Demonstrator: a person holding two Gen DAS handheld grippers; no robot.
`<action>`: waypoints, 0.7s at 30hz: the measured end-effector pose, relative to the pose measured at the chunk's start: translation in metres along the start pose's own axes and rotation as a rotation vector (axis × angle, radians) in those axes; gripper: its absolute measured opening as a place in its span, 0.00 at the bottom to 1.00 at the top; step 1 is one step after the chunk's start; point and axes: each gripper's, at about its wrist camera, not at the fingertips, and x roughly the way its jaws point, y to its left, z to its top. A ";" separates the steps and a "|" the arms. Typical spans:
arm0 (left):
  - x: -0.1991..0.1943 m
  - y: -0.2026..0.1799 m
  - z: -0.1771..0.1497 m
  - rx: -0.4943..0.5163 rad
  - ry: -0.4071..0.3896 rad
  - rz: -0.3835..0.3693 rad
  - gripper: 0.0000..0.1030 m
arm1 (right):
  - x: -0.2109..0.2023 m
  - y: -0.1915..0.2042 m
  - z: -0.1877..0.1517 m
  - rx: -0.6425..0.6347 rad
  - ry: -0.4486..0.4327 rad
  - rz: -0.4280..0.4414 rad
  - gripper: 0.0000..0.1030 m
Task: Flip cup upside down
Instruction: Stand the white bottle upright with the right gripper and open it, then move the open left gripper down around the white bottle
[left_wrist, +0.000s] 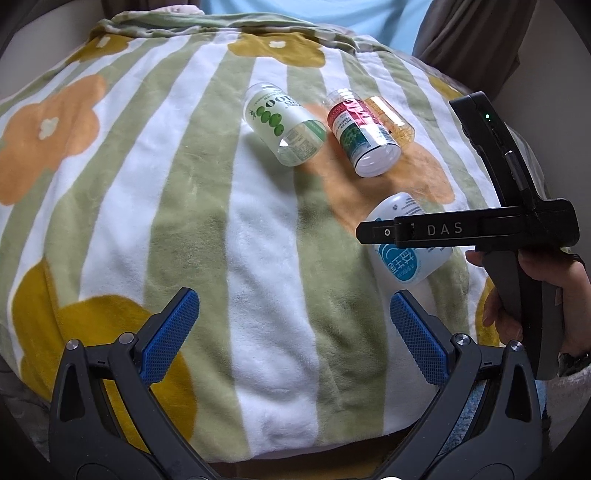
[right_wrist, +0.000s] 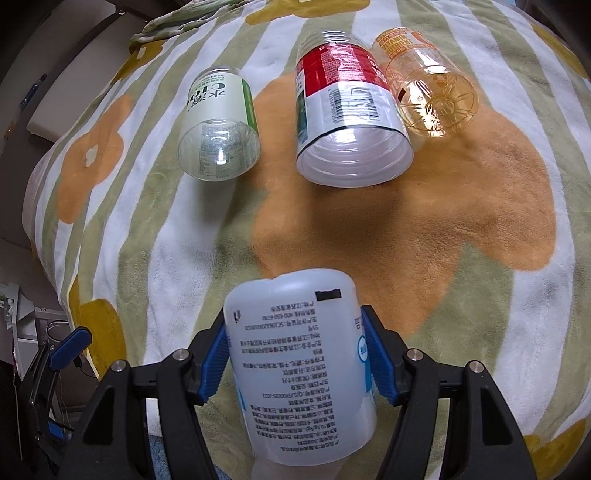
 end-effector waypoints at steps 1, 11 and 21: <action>0.000 -0.001 0.000 0.001 0.001 0.001 1.00 | 0.000 0.001 0.000 -0.004 -0.002 0.000 0.76; -0.014 -0.013 0.005 0.012 -0.003 -0.006 1.00 | -0.043 -0.003 -0.003 -0.024 -0.130 0.049 1.00; -0.028 -0.058 0.054 -0.011 0.024 -0.010 1.00 | -0.131 -0.040 -0.041 -0.193 -0.293 -0.161 1.00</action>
